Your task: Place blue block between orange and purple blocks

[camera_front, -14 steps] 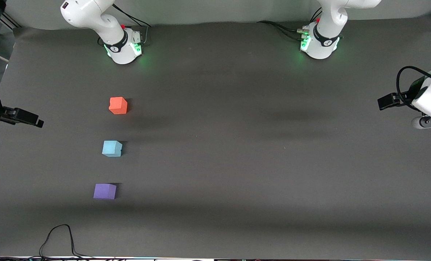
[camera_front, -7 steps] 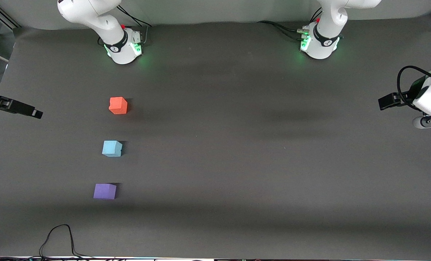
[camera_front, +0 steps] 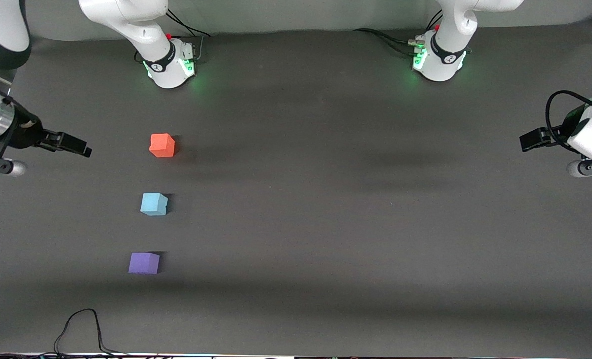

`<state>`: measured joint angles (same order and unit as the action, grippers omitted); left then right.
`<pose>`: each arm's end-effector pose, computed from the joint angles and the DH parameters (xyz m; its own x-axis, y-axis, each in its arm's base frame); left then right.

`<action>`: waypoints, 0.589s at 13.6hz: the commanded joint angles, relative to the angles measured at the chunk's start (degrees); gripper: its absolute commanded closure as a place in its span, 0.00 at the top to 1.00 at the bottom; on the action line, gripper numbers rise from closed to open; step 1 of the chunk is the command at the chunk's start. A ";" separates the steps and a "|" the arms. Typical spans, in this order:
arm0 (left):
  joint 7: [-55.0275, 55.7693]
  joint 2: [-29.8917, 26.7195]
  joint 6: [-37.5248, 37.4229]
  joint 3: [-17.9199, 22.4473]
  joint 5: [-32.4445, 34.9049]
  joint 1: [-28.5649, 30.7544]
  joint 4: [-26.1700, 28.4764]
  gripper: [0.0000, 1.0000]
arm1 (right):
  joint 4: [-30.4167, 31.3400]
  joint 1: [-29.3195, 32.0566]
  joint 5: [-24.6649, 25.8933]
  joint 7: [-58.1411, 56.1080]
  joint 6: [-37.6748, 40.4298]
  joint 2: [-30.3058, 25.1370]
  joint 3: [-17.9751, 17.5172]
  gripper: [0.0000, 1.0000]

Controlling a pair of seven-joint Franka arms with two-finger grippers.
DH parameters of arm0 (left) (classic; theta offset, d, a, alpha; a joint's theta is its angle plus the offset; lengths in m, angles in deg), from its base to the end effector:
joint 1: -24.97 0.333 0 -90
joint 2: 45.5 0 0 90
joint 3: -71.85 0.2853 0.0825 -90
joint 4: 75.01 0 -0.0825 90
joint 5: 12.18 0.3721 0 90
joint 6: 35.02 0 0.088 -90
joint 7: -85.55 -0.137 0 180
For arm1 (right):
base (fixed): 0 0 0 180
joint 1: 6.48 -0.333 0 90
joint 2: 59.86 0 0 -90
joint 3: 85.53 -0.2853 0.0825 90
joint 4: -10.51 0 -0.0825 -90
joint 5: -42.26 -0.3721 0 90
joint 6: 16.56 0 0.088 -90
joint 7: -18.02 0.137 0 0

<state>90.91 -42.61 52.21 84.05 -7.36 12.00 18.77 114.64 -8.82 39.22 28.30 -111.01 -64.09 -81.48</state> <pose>0.5402 0.0026 0.5041 0.9845 0.0853 -0.1532 0.0690 -0.9917 -0.1089 0.5166 -0.0093 0.4963 0.9720 -0.2106 -0.1040 -0.2156 -0.9757 -0.0395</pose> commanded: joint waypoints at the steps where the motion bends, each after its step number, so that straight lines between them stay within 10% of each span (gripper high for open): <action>1: -0.53 -0.78 -1.27 0.37 -0.51 -0.31 -0.44 1.00 | 3.81 0.94 1.29 1.42 -0.57 -5.87 -1.15 1.00; 8: -0.53 -0.78 -1.27 0.37 -0.51 -0.31 -0.44 1.00 | 3.11 0.41 1.29 1.77 -0.83 -6.06 -1.67 1.00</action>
<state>90.91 -42.61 52.21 84.05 -7.36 12.00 18.77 117.40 -8.61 39.26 28.60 -111.00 -69.45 -82.00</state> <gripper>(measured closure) 0.000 0.000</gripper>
